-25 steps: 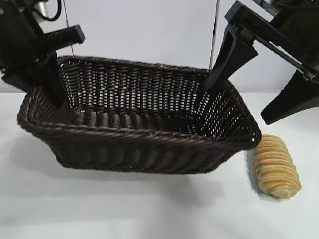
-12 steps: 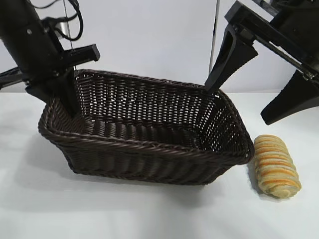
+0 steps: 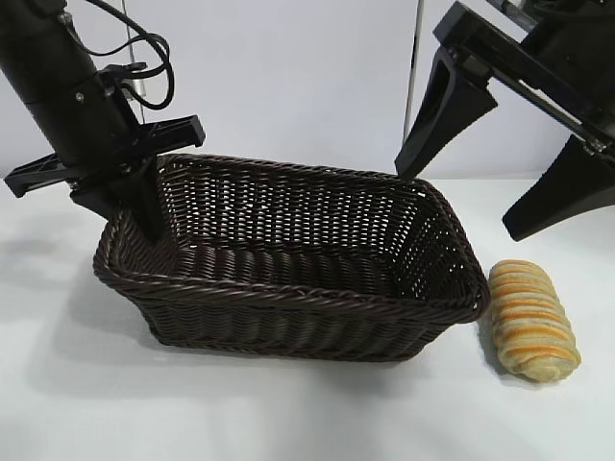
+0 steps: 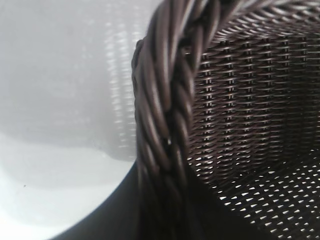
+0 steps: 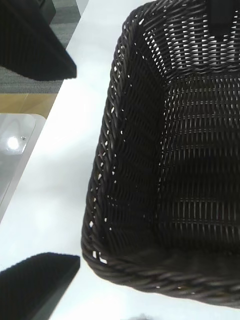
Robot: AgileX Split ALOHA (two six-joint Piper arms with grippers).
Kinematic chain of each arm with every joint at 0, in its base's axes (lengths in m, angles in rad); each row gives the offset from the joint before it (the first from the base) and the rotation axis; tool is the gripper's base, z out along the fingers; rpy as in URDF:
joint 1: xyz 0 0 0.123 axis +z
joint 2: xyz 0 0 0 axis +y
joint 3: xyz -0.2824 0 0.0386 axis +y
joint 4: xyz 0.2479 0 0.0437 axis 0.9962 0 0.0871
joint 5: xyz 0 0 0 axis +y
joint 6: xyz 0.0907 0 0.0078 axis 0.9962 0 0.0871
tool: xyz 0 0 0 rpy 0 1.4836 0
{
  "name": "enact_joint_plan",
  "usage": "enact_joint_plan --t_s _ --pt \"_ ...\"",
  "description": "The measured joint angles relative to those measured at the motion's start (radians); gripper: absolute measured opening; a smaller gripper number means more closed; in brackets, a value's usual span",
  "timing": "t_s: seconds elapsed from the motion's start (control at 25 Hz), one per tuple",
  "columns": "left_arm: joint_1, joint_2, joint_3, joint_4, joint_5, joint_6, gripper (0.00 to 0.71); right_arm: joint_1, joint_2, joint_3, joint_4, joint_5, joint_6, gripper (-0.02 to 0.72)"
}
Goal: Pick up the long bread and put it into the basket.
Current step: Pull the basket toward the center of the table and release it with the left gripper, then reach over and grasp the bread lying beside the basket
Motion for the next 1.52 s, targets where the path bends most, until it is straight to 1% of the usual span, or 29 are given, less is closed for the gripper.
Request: enact_joint_plan --t_s 0.04,0.36,0.44,0.6,0.68,0.96,1.08,1.2,1.28,1.36,1.48,1.52 --pt "0.000 0.000 0.000 -0.001 -0.003 -0.007 0.204 0.000 0.000 0.000 0.000 0.000 0.000 0.663" --pt "0.000 -0.001 0.000 -0.005 -0.009 -0.029 0.587 0.000 0.000 0.000 -0.001 0.000 0.000 0.663" --pt "0.000 -0.009 0.000 0.003 -0.008 -0.047 0.647 0.000 0.000 0.000 -0.001 0.000 0.000 0.663" --pt "0.002 -0.056 0.000 0.047 -0.001 -0.070 0.680 0.000 0.000 0.000 -0.001 -0.001 0.000 0.663" --pt "0.013 -0.092 0.000 0.069 0.012 -0.084 0.685 0.000 0.000 0.000 -0.001 -0.001 0.000 0.663" --pt "0.090 -0.235 0.000 0.106 0.070 -0.096 0.687 0.000 0.000 0.000 -0.001 -0.001 0.000 0.663" --pt "0.102 -0.312 0.000 0.157 0.079 -0.096 0.687 0.000 0.000 0.000 -0.001 -0.001 0.000 0.663" --pt "0.102 -0.378 0.000 0.208 0.099 -0.098 0.687 0.000 0.000 0.000 -0.001 -0.001 -0.001 0.663" --pt "0.115 -0.407 0.000 0.227 0.111 -0.101 0.687 0.000 0.000 0.000 -0.001 -0.001 -0.003 0.663" --pt "0.153 -0.420 0.000 0.228 0.128 -0.105 0.687 0.000 0.000 0.000 -0.001 -0.001 -0.003 0.663" --pt "0.250 -0.428 0.000 0.231 0.159 -0.105 0.687 0.000 0.000 0.000 -0.001 -0.001 -0.003 0.663" --pt "0.276 -0.432 0.000 0.234 0.168 -0.101 0.687 0.000 0.000 0.000 -0.001 -0.001 -0.003 0.663"
